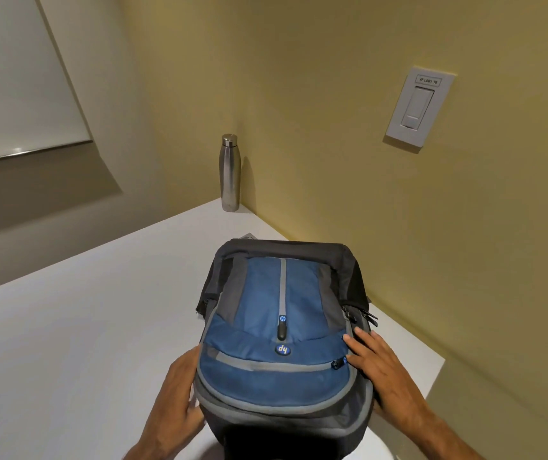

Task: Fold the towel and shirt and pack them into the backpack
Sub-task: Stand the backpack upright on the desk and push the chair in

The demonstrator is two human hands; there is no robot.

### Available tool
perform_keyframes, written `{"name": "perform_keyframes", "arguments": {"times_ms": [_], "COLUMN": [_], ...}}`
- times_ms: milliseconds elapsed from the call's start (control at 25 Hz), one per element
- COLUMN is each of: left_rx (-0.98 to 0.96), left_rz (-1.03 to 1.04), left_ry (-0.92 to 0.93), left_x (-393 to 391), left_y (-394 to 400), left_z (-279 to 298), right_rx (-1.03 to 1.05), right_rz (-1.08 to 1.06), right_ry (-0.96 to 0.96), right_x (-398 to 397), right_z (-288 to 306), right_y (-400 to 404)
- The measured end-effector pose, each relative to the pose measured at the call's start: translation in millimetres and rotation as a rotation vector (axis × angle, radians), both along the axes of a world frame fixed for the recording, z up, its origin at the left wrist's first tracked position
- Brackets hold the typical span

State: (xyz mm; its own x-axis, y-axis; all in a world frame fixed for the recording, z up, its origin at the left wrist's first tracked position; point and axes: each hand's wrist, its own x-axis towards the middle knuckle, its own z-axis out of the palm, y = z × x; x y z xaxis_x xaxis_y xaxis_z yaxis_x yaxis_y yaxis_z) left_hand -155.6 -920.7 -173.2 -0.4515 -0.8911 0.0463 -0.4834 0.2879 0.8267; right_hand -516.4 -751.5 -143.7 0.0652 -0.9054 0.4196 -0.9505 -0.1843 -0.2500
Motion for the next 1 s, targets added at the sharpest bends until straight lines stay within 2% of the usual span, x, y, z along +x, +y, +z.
{"name": "perform_keyframes", "arguments": {"times_ms": [80, 200, 360, 480, 600, 880, 1000], "left_rx": [0.098, 0.01, 0.044, 0.111, 0.096, 0.048, 0.022], "left_rz": [0.039, 0.095, 0.143, 0.224, 0.227, 0.162, 0.085], "left_ry": [0.152, 0.317, 0.64, 0.7, 0.682, 0.646, 0.606], "left_x": [-3, -23, -55, -80, -98, -147, -179], "left_y": [-1, -6, -5, -5, -13, -31, -32], "left_z": [3, 39, 103, 150, 172, 223, 242], "right_rx": [0.058, -0.007, -0.083, -0.111, -0.241, -0.488, -0.566], "right_rz": [0.01, -0.072, -0.129, -0.183, -0.196, -0.289, -0.344], "right_ry": [-0.124, -0.321, -0.602, -0.861, -1.065, -1.229, -1.243], "right_x": [-5, -6, -6, -6, -2, -1, -14], "right_z": [23, 59, 101, 123, 135, 162, 163], "right_y": [-7, -16, -17, -16, -18, -12, -2]}}
